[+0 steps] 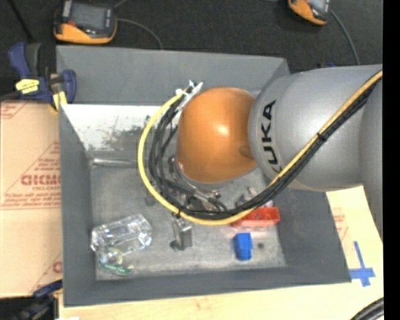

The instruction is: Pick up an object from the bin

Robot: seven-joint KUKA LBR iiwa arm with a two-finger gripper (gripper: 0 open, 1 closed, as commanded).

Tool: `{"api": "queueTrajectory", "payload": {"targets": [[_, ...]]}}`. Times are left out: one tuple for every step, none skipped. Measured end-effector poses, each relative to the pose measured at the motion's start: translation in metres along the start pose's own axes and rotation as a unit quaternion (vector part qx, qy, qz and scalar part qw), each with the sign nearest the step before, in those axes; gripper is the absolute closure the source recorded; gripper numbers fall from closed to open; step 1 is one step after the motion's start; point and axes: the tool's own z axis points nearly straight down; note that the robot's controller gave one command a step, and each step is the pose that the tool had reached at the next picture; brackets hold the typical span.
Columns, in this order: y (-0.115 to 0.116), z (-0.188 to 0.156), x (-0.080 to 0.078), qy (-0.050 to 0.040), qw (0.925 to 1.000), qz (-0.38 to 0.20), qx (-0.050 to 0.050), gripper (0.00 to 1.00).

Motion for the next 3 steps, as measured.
{"api": "queueTrajectory", "payload": {"targets": [[0.058,0.108,-0.052,0.0035,1.0000,0.001,-0.002,0.00],[0.092,0.096,0.002,-0.0020,0.9954,-0.096,0.000,0.00],[0.043,0.122,-0.076,-0.0001,0.9912,-0.132,0.001,0.00]]}}
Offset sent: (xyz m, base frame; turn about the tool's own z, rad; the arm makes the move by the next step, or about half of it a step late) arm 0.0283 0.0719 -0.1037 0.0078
